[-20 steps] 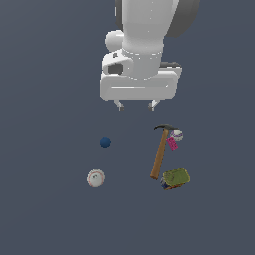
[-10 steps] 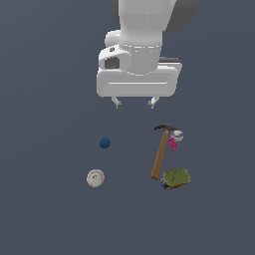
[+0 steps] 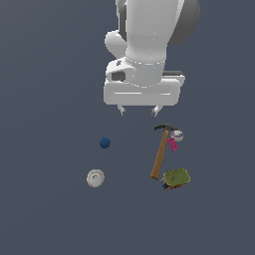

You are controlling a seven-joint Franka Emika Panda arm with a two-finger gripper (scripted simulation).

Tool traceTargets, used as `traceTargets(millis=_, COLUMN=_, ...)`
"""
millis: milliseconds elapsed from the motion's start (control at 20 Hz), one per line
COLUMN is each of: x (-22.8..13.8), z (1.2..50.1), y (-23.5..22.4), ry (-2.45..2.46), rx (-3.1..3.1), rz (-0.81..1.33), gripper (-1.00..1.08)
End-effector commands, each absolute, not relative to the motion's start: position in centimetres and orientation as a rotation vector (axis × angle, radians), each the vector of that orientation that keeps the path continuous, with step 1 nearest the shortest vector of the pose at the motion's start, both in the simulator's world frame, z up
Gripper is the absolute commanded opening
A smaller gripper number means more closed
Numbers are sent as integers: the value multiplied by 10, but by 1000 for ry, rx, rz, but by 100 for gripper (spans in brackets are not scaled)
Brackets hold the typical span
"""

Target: Pick up a designated object from a clutter of objects.

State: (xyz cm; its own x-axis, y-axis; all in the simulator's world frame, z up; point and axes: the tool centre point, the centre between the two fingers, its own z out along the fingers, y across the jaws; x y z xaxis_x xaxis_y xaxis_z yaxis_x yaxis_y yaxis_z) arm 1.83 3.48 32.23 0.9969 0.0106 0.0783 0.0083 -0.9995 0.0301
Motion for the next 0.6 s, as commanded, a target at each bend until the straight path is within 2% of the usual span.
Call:
traceTargets(millis=0, x=19, z=310, y=41, ry=-24, rx=3111, rz=117, gripper=100)
traceTargets(millis=550, x=15, z=226, y=84, ry=-286, rx=3111, rz=85, gripper=100)
